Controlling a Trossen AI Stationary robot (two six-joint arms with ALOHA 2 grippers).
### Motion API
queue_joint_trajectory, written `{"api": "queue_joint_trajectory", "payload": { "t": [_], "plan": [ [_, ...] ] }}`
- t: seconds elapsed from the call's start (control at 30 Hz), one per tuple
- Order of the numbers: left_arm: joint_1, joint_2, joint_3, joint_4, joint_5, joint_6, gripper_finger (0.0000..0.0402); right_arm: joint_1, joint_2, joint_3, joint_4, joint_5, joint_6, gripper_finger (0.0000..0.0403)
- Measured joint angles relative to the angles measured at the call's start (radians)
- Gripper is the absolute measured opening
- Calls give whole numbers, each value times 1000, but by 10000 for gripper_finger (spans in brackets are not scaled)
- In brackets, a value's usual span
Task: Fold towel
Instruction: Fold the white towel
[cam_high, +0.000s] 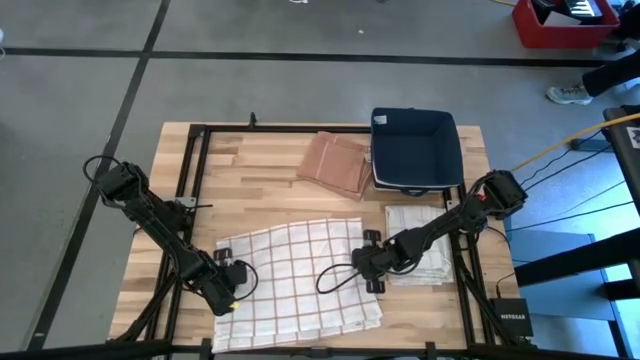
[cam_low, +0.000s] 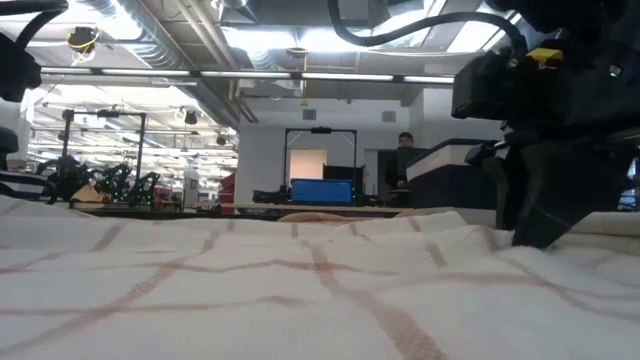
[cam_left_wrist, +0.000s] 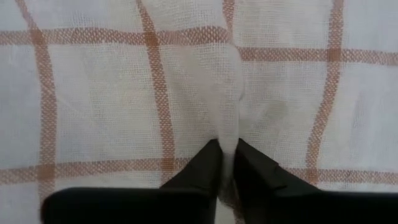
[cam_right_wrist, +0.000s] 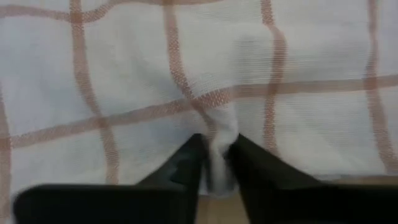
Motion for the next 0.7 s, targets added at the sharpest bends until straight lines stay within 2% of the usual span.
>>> {"api": "queue_joint_trajectory", "payload": {
  "t": [0.17,0.3,0.47,0.7],
  "plan": [
    [2,-5,2,-24,57,-80,105,0,1,45,-77,-42,-25,196],
    [-3,-28,-1,-45,101,-119,146,0,1,85,-199,-44,-25,242],
    [-11,-42,-2,-43,109,-119,161,0,2,118,-249,-40,-30,242],
    [23,-40,53,-54,133,-80,151,1,5,216,-272,-33,-109,226]
  ]
}}
